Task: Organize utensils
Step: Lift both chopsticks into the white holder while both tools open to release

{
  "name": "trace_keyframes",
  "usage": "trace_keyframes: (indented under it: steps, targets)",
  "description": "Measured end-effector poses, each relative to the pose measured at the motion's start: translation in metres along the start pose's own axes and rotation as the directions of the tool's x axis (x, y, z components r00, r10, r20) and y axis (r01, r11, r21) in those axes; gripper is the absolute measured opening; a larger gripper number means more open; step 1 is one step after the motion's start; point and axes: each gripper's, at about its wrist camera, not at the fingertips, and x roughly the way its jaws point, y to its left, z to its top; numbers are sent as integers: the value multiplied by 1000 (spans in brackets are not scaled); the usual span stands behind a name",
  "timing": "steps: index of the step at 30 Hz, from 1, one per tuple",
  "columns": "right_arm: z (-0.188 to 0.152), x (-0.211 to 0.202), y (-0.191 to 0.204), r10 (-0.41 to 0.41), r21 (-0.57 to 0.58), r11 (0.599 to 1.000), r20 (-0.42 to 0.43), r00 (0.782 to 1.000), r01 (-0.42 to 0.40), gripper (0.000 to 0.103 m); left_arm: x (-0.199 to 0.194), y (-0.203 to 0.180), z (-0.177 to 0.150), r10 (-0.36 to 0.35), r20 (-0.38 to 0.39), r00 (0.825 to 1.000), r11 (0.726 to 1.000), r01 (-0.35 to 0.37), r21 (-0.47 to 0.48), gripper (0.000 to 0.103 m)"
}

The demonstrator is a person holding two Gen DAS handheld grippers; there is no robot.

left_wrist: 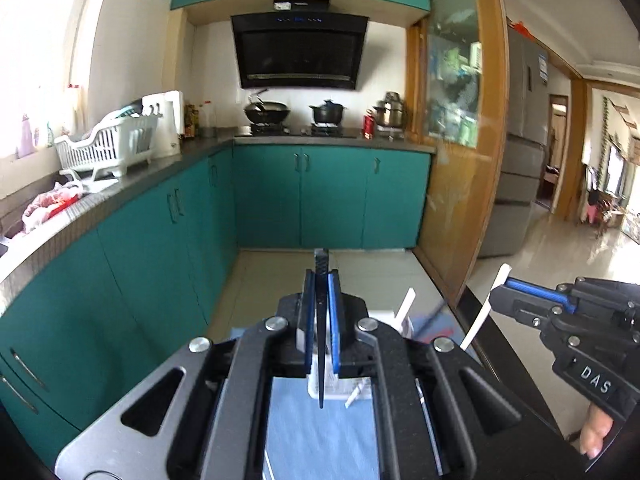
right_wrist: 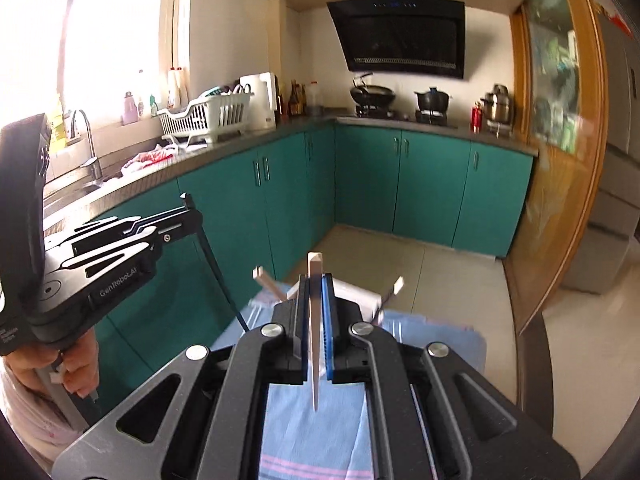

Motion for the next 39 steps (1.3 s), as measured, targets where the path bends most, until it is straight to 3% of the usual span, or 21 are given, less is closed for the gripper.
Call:
trace_keyframes:
  steps: [5,9,15,19,27,39]
  targets:
    - [42,8,-9,-32,25,999,74,997,30,7,12,11,31,9,36,999,998,-6,-65,6]
    - [57,20,-21,-68,50,997,112,991,63,7,25,16,43,-2,65,998,996,8,-89,6]
    - [53,47,-40,-111,83,991,132,985,101,7,45,4,31,45,125,991,997,-37,-63,6]
    - [47,67,-53,-94,114,990,105,990,82,7,63,-5,16,62,168,984,998,-59,-20,6]
    - [28,103,-86,-43,211,977,29,999,36,7,94,-8,3,43,115,992,999,-41,-16,6]
    - [8,137,-67,-33,146,989,-44,998,39,7,138,-6,-21,33,5,999,999,-32,-42,6]
